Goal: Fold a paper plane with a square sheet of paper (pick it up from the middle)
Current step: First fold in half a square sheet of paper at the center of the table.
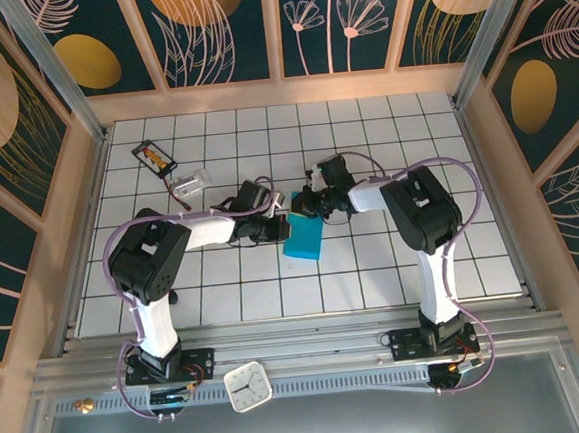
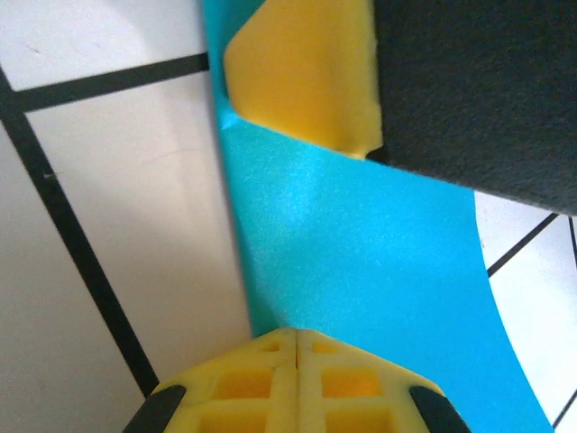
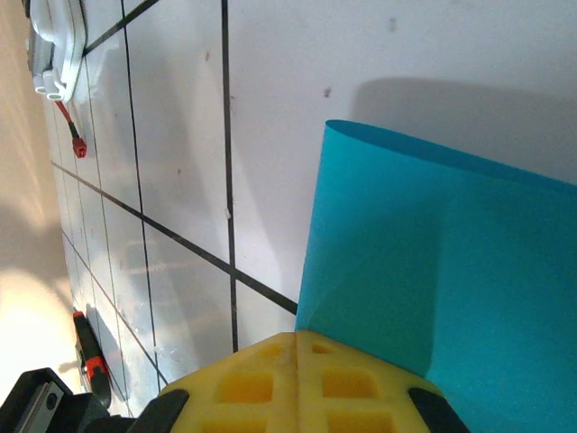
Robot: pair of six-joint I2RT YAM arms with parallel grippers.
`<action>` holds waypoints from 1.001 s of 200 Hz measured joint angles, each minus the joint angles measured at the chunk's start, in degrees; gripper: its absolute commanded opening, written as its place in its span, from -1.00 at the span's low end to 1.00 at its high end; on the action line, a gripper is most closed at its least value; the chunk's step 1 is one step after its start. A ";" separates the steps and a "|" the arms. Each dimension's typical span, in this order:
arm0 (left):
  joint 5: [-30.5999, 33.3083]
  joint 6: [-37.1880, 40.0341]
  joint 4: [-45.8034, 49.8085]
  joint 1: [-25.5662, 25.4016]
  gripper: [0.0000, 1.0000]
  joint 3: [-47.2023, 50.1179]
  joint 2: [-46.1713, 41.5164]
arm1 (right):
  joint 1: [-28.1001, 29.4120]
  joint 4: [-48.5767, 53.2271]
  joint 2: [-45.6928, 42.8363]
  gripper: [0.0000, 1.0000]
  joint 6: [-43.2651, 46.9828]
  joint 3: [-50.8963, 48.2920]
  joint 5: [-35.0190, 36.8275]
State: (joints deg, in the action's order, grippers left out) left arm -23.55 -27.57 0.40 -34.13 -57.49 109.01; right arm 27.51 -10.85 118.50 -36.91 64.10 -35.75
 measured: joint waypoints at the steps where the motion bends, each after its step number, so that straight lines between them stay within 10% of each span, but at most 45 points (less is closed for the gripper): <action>1: -0.04 -0.09 0.17 0.00 -1.00 -0.07 0.00 | 0.00 -0.09 -0.04 -1.00 0.00 -0.07 0.04; 200: -7.45 -16.24 -5.79 0.48 -0.97 -1.27 1.53 | -0.74 -4.83 -1.36 -1.00 -2.25 -3.41 2.38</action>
State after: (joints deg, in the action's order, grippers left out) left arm -31.00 -43.81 -5.39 -33.65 -58.76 110.54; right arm 26.76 -15.68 117.14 -39.16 60.69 -33.36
